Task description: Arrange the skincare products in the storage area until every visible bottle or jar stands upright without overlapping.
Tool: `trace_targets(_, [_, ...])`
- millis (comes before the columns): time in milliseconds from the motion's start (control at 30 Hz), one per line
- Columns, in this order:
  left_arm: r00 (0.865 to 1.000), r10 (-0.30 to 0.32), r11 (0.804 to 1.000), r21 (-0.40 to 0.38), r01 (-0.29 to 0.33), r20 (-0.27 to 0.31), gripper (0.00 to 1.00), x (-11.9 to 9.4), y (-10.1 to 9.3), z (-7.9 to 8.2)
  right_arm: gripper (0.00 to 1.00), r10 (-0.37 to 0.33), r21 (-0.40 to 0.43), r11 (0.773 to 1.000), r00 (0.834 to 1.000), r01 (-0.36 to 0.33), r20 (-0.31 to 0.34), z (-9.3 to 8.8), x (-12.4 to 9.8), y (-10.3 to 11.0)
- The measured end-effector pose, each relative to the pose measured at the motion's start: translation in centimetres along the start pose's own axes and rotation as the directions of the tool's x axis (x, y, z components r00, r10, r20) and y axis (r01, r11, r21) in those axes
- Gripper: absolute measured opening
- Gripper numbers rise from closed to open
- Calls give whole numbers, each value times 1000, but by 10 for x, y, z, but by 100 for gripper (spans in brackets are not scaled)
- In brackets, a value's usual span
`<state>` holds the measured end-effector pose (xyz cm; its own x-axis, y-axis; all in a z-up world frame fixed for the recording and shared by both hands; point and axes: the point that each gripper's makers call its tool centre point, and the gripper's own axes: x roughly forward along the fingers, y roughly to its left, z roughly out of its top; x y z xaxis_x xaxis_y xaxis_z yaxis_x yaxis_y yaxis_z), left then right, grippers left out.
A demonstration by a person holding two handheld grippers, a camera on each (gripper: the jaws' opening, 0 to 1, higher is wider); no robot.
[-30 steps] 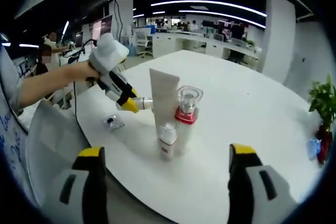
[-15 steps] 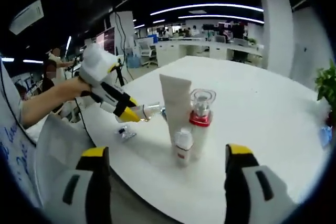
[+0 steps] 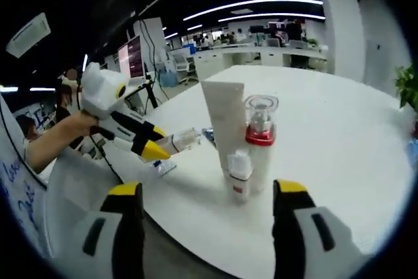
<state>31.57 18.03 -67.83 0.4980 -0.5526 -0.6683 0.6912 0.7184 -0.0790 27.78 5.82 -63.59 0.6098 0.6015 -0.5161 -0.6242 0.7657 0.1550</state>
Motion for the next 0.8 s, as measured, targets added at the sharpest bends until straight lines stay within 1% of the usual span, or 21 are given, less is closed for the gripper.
trace_targets(100, [1000, -7, 1000, -6, 7, 1, 17, 0, -4, -4, 79, 13, 6, 1000, 1000, -13, -8, -3, 4, 4])
trace_targets(167, [1000, -11, 1000, 2, 11, 16, 17, -1, -9, -4, 77, 21, 6, 1000, 1000, -21, -12, -4, 6, 7])
trace_targets(267, [999, -26, 1000, 0, 26, 31, 17, -2, -14, -2, 73, 46, 19, 999, 999, -46, -18, -6, 10, 11])
trace_targets(367, [998, -46, 999, 3, 45, 46, 17, -2, -18, 0, 72, 53, 26, 998, 998, -53, -22, -8, 14, 14])
trace_targets(467, [998, -50, 999, -8, 51, 42, 17, 1, -18, -5, 70, 59, 31, 998, 998, -58, -27, -8, 18, 15])
trace_targets(500, [998, -51, 999, -6, 51, 29, 17, 1, -18, -7, 69, 60, 32, 998, 998, -59, -27, -8, 18, 15])
trace_targets(533, [999, -43, 999, 10, 43, 27, 17, 1, -17, -7, 68, 62, 33, 998, 998, -61, -26, -8, 19, 16])
trace_targets(567, [999, -44, 999, 9, 44, 28, 17, 1, -16, -7, 67, 65, 38, 997, 998, -64, -26, -8, 20, 16])
trace_targets(633, [997, -57, 998, -14, 58, 44, 17, 0, -17, -4, 66, 72, 48, 996, 997, -71, -27, -9, 24, 18])
trace_targets(733, [995, -73, 997, -16, 74, 62, 17, -1, -21, 0, 62, 90, 73, 993, 996, -87, -28, -9, 28, 22])
trace_targets(800, [993, -103, 994, -22, 105, 60, 17, -1, -27, -1, 58, 92, 95, 991, 996, -91, -5, -5, 30, 23])
